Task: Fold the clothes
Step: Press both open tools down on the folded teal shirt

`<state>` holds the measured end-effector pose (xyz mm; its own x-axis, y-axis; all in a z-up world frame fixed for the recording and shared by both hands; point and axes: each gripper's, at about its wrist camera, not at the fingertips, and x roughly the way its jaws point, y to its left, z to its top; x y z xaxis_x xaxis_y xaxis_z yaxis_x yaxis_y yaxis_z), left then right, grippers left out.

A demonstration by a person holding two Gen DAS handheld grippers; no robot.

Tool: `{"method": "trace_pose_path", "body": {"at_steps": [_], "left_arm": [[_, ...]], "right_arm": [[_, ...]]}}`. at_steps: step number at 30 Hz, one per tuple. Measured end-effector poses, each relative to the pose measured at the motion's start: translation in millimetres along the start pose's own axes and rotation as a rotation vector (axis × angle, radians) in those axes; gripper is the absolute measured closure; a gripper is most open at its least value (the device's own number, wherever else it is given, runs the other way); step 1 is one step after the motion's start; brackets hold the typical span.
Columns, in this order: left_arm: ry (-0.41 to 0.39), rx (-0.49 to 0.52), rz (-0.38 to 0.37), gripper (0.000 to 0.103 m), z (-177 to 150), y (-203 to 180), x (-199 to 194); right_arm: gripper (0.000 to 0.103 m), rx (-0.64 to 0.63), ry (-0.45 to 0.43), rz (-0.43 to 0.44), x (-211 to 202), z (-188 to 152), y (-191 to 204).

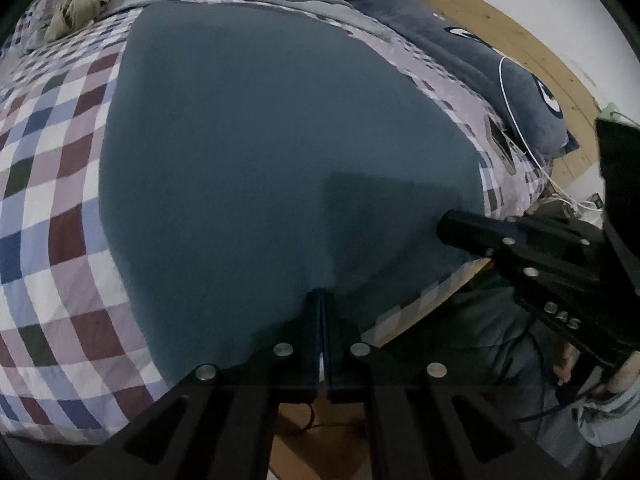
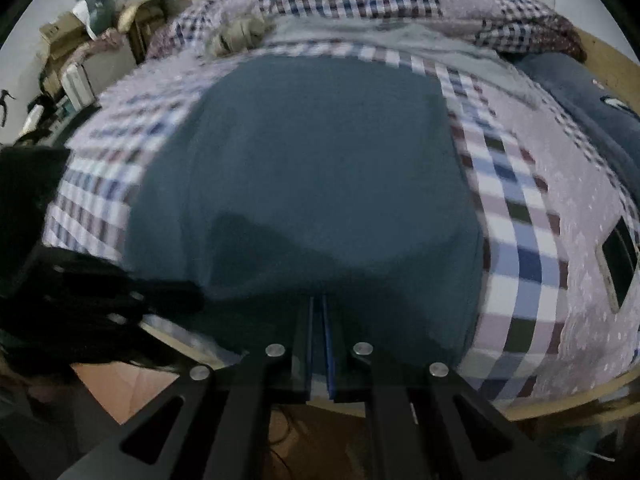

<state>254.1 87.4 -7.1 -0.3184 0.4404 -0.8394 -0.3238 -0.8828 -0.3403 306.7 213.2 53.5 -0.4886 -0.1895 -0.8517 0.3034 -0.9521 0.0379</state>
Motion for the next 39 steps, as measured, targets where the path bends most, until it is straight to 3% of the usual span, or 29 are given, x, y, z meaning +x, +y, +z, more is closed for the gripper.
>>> {"method": "trace_pose_path", "body": {"at_steps": [5,10,12,16,25,32,39], "left_arm": [[0.006,-0.001,0.001,0.102,-2,4,-2],[-0.009,0.005,0.004,0.102,-2,1,-8],[-0.031,0.014,-0.01,0.102,-2,-2,-13],[-0.034,0.036,-0.043,0.102,-3,-7,-14],[0.046,0.08,-0.058,0.102,-7,-14,6],[0.099,0.018,-0.036,0.102,-5,-3,24],[0.084,-0.011,-0.02,0.101,-7,5,14]], "right_arm": [[0.103,0.113,0.096,-0.096,18,-14,-40],[0.099,0.222,0.028,-0.128,-7,-22,-64],[0.099,0.228,-0.019,-0.115,-18,-21,-63],[0.098,0.173,-0.102,0.005,-31,-14,-41],[0.098,0.0,-0.025,0.222,6,-10,21],[0.101,-0.001,0.045,0.204,33,-14,28],[0.103,0.102,0.083,0.111,30,-23,-5]]}}
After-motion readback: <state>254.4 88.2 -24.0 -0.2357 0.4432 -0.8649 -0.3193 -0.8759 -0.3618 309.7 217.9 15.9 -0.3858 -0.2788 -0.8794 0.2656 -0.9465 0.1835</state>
